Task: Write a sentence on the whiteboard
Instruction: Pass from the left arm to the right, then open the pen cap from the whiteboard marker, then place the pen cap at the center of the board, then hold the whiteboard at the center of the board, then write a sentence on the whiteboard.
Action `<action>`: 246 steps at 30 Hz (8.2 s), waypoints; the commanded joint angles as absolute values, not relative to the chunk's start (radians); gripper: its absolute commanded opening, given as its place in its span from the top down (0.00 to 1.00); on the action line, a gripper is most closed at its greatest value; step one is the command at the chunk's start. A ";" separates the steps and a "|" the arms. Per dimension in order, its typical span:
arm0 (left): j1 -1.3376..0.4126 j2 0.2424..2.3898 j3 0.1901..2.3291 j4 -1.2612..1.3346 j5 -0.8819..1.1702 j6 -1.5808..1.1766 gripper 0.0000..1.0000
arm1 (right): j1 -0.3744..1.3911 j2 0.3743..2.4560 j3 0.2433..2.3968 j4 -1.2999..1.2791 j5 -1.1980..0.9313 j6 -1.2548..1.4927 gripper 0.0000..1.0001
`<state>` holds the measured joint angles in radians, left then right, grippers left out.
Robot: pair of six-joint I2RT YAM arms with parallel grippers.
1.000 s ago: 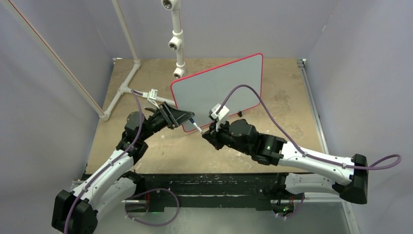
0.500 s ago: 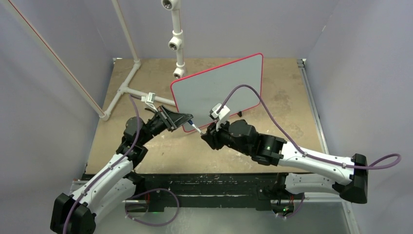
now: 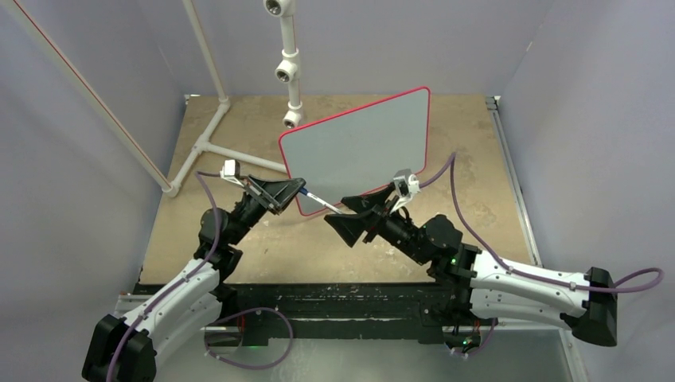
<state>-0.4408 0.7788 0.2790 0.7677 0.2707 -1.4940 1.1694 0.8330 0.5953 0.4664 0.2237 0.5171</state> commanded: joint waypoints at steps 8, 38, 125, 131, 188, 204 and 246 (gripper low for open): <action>-0.444 0.755 0.273 0.891 0.235 -1.557 1.00 | 1.170 0.989 0.638 0.695 0.277 0.604 0.26; -0.443 0.710 0.269 0.829 0.224 -1.538 1.00 | 1.170 1.093 0.707 0.692 0.302 0.620 1.00; -0.422 0.986 0.410 -0.081 0.119 -0.759 0.17 | 1.132 0.789 0.647 0.243 0.348 0.406 1.00; -0.385 0.919 0.604 -0.278 0.111 -0.622 0.14 | 1.118 0.753 0.606 0.341 0.220 0.380 1.00; -0.151 1.161 0.888 -0.077 0.608 -0.149 0.89 | 0.968 1.249 0.851 0.688 0.282 0.151 1.00; -0.152 1.148 0.883 -0.089 0.578 -0.109 1.00 | 1.009 1.374 0.925 0.734 0.339 0.095 1.00; -0.158 1.141 0.880 -0.078 0.600 -0.110 1.00 | 1.020 1.513 0.953 0.651 0.373 0.121 1.00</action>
<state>-0.1581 1.1667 0.8852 -0.1020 0.5980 -0.1345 1.0218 1.5127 0.9592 0.6918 0.3393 0.1143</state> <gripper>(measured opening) 0.098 0.115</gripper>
